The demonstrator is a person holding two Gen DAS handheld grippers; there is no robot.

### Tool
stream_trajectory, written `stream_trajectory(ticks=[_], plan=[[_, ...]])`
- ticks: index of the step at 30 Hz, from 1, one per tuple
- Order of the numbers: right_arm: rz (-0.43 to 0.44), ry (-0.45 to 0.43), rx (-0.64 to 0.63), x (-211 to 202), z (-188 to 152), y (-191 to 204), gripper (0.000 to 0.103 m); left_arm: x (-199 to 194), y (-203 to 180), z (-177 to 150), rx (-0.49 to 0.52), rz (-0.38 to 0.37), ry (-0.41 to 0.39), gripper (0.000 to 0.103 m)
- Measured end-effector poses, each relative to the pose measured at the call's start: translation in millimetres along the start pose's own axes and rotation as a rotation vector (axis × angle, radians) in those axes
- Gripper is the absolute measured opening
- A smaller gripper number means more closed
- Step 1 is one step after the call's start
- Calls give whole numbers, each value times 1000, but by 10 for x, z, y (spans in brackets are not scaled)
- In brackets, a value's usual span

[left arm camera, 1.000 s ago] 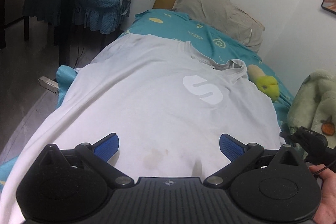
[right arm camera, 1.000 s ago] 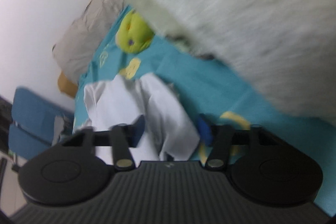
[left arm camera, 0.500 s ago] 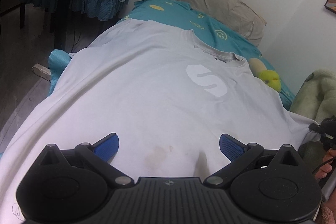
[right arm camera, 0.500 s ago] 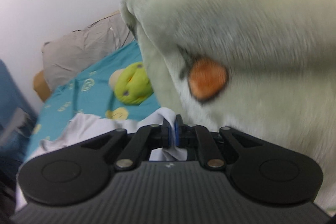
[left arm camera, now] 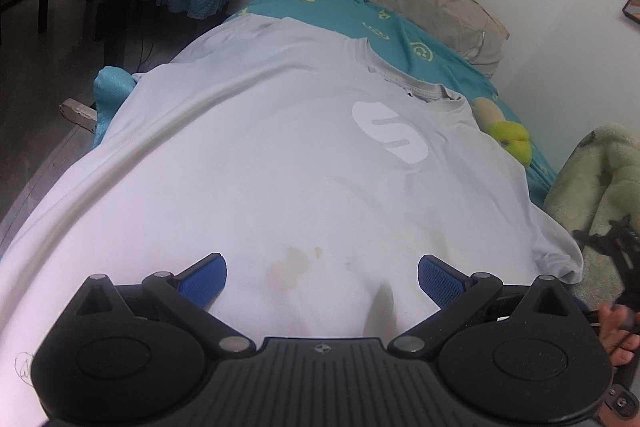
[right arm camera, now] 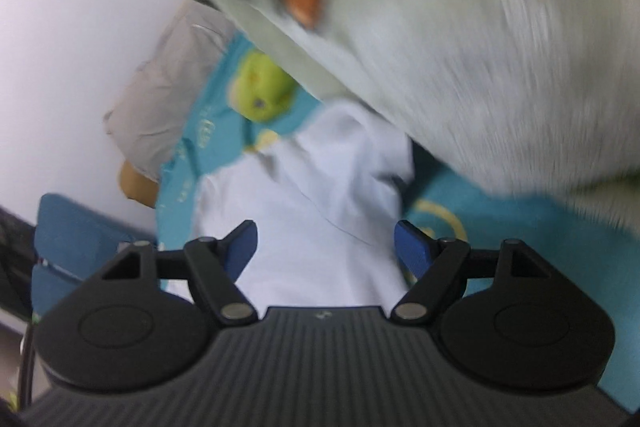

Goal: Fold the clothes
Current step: 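Grasp the white T-shirt sleeve with the right gripper and fold it onto the body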

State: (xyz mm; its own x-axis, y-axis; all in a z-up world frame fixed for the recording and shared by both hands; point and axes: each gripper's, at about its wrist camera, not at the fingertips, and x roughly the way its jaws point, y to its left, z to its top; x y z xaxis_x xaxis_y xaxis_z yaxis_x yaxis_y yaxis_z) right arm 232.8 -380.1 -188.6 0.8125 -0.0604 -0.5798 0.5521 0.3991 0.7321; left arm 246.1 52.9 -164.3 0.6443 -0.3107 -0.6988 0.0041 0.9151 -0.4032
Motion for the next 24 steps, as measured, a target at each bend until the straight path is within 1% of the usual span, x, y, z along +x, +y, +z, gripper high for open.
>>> stream_trajectory(ticks=[2, 3, 5, 6, 7, 9, 10, 13, 14, 15, 16, 17, 18, 19, 20, 21, 24], plan=[[-21, 4, 27, 190, -13, -85, 78, 10, -7, 1, 6, 3, -1, 103], [-28, -9, 12, 270, -3, -105, 78, 15, -3, 5, 4, 0, -3, 103], [-26, -85, -69, 374, 37, -59, 77, 27, 7, 15, -3, -8, -5, 103], [-37, -120, -97, 436, 54, -35, 78, 33, 12, 20, -7, -12, -7, 103], [-39, -133, -101, 514, 76, -24, 78, 39, 17, 25, -10, -16, -8, 103], [-9, -133, -86, 701, 110, -12, 78, 59, 22, 42, -11, -23, -12, 103], [0, -143, -105, 766, 118, 24, 78, 81, 27, 56, -12, -25, -14, 103], [-14, -151, -186, 954, 156, 194, 78, 156, 59, 94, -23, -37, -18, 103], [-9, -147, -208, 1010, 165, 248, 76, 174, 64, 104, -22, -43, -23, 103], [-6, -138, -227, 1067, 175, 303, 70, 188, 64, 113, -19, -47, -29, 103], [-8, -113, -242, 1127, 189, 368, 55, 202, 63, 122, -15, -52, -35, 103], [-19, -88, -263, 1182, 203, 452, 30, 214, 58, 130, -11, -54, -38, 103], [-28, -74, -298, 1203, 210, 545, 18, 219, 50, 134, -6, -55, -40, 103], [-38, -81, -343, 1185, 205, 643, 14, 221, 43, 135, -1, -56, -42, 103], [-43, -108, -392, 1124, 201, 740, 12, 218, 35, 136, 5, -58, -43, 103], [-51, -137, -436, 1069, 208, 833, 12, 210, 32, 136, 7, -60, -43, 103], [-114, -249, -517, 963, 333, 1063, 11, 175, 30, 146, 6, -65, -44, 103]])
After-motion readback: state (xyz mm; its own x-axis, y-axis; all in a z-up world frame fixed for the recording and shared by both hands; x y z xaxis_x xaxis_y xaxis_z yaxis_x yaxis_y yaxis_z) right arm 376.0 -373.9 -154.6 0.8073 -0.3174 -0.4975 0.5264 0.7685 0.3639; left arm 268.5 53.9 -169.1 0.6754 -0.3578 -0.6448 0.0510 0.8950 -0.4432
